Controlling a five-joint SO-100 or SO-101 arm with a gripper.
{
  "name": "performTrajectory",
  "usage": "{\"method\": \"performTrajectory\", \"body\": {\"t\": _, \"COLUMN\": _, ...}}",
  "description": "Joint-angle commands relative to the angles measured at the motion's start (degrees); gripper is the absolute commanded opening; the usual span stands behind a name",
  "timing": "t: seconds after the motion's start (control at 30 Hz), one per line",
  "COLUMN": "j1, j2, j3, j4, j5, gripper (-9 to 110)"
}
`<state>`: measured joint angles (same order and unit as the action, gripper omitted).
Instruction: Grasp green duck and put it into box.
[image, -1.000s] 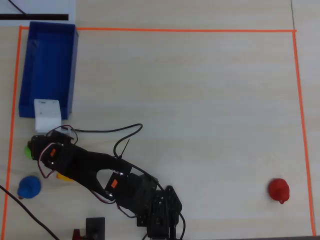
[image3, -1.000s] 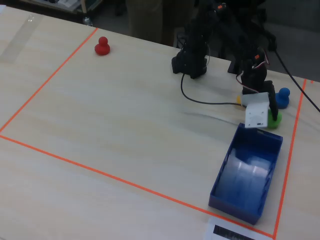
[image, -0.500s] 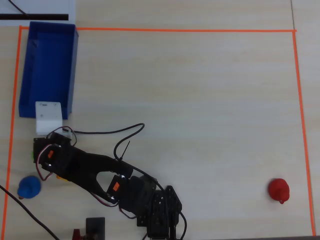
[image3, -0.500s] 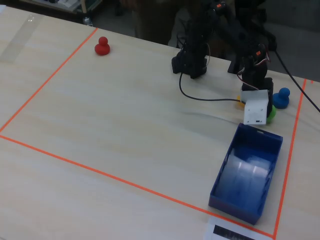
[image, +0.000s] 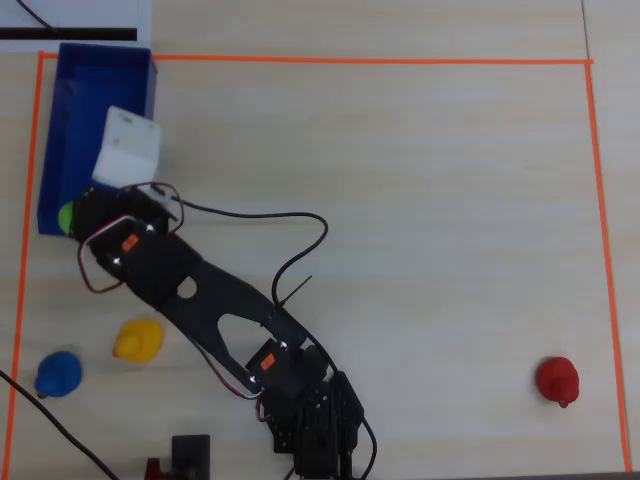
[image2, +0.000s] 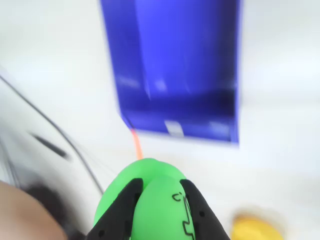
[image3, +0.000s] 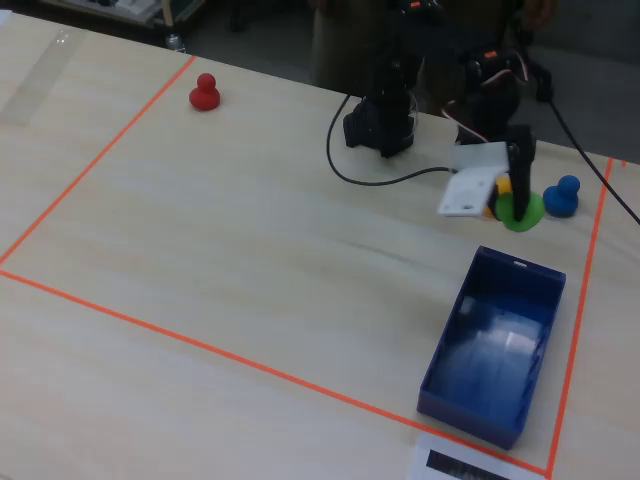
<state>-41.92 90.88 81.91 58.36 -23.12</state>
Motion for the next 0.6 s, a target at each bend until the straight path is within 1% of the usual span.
{"method": "performTrajectory", "body": {"t": 0.0, "j1": 5.80, "j2": 0.18, "j3": -3.96, "j4": -4.83, "j5": 0.79, "gripper": 0}}
{"method": "performTrajectory", "body": {"t": 0.13, "j1": 8.53, "j2": -4.39, "j3": -4.13, "j4": -10.90, "j5": 1.49, "gripper": 0}}
{"method": "performTrajectory", "body": {"t": 0.23, "j1": 8.70, "j2": -8.70, "j3": -5.45, "j4": -13.27, "j5": 2.99, "gripper": 0}}
{"method": "performTrajectory", "body": {"t": 0.4, "j1": 5.98, "j2": -13.89, "j3": -10.02, "j4": -13.71, "j5": 4.75, "gripper": 0}}
{"method": "performTrajectory", "body": {"t": 0.57, "j1": 3.69, "j2": -18.46, "j3": -16.52, "j4": -11.07, "j5": 6.33, "gripper": 0}}
